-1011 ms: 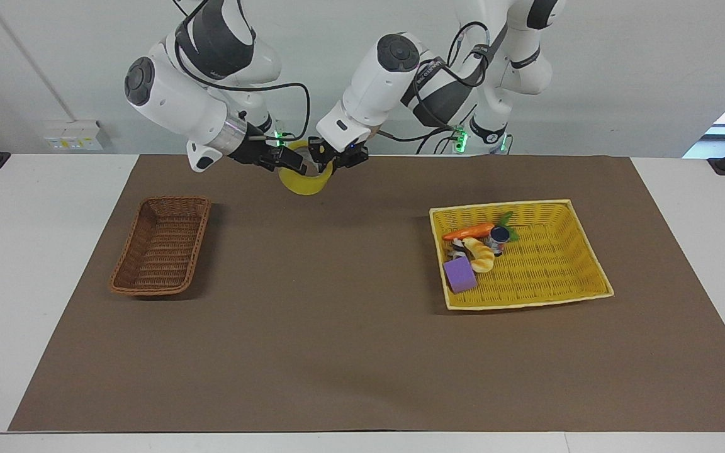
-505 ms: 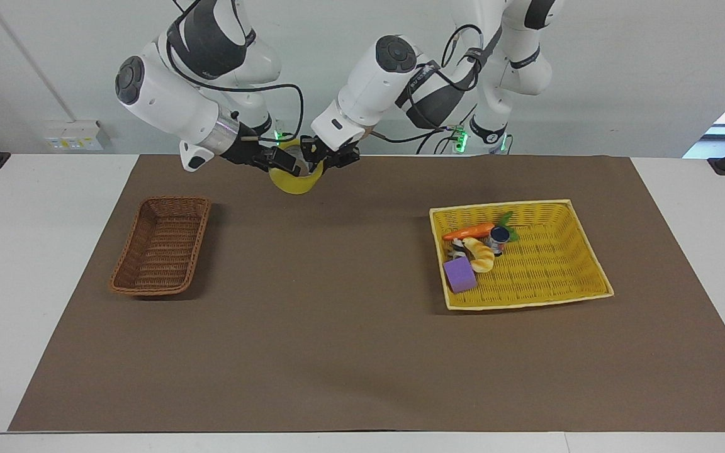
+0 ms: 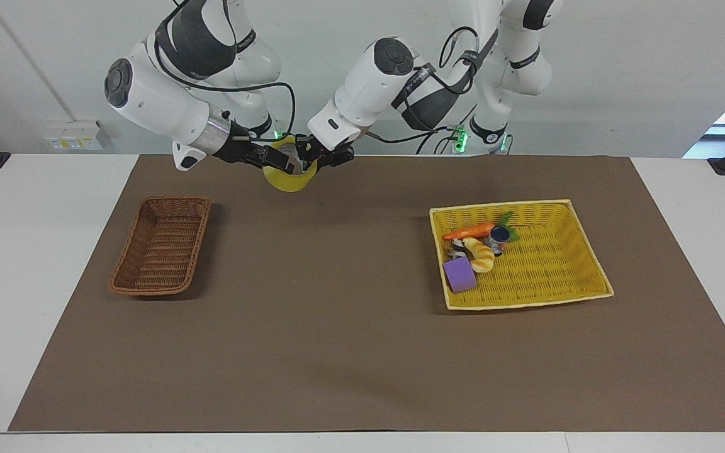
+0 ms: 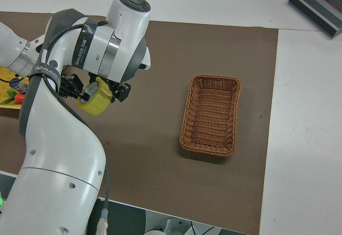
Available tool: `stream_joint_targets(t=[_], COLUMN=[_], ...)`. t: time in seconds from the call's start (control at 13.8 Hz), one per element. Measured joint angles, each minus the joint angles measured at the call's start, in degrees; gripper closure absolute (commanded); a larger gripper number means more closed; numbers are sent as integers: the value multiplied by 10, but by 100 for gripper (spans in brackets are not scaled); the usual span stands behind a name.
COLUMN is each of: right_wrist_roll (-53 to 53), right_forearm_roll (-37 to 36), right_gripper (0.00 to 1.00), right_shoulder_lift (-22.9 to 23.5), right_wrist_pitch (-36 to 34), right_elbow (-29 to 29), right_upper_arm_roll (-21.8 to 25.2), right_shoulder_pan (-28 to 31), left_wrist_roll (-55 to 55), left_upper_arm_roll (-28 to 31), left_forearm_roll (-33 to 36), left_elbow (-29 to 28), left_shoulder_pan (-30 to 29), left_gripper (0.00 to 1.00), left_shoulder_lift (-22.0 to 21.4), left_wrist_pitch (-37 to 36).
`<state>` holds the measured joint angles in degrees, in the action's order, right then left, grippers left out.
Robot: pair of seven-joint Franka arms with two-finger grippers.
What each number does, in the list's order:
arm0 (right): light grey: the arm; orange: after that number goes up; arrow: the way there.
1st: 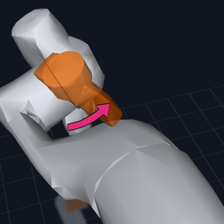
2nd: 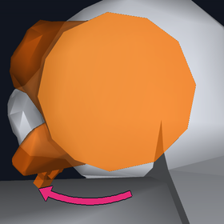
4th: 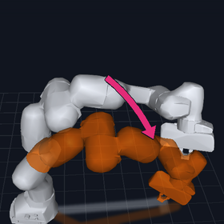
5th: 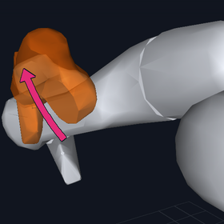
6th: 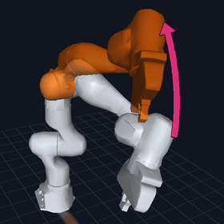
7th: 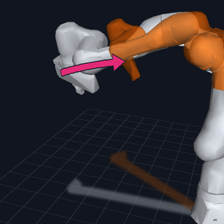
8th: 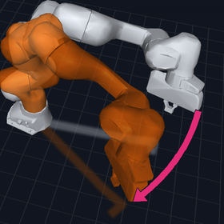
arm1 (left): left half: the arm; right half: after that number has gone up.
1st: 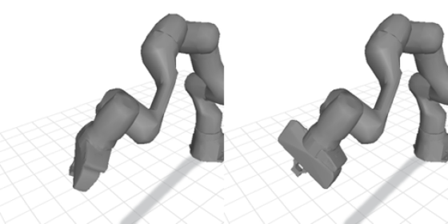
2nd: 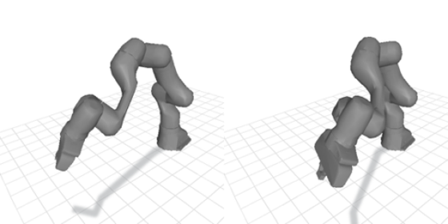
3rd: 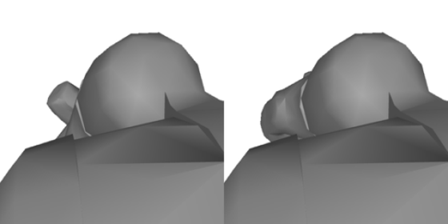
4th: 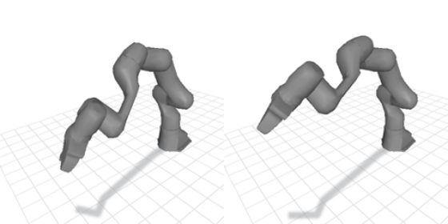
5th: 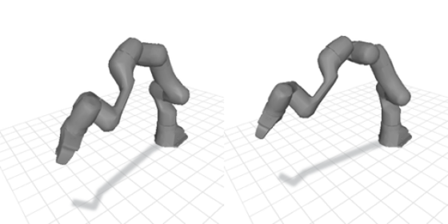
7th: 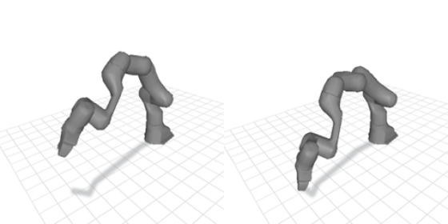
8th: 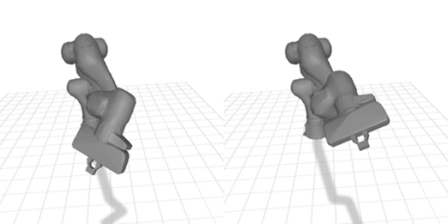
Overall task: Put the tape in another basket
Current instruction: 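Carry the tape toward the right gripper and close the right gripper on it, then open the left gripper and withdraw it while the right gripper holds tape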
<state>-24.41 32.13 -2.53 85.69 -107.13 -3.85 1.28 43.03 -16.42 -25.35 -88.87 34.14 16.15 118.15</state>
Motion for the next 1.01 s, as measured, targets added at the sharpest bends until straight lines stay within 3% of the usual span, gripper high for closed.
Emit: stream_joint_targets(t=[0.14,0.51,0.58,0.65,0.72,1.01], right_wrist_roll=[12,17,17,17,13,10], right_forearm_roll=[-2,-3,-3,-3,-4,-4], right_gripper=[100,100,100,100,100,100], right_shoulder_lift=[0,-1,-1,-1,-1,0], right_wrist_pitch=[-6,-13,-13,-14,-17,-19], right_elbow=[0,0,0,0,-1,-4], right_upper_arm_roll=[0,0,0,0,0,-1], right_shoulder_pan=[1,2,2,2,2,2], left_wrist_roll=[-6,-12,-12,-12,-8,11], left_upper_arm_roll=[4,6,6,6,8,8], left_forearm_roll=[0,0,0,0,0,0], left_elbow=[0,0,0,0,1,9], left_shoulder_pan=[0,0,0,0,-1,-1], left_gripper=[100,100,67,27,0,0], left_shoulder_lift=[0,0,0,0,0,-3], left_wrist_pitch=[0,2,2,2,11,19])
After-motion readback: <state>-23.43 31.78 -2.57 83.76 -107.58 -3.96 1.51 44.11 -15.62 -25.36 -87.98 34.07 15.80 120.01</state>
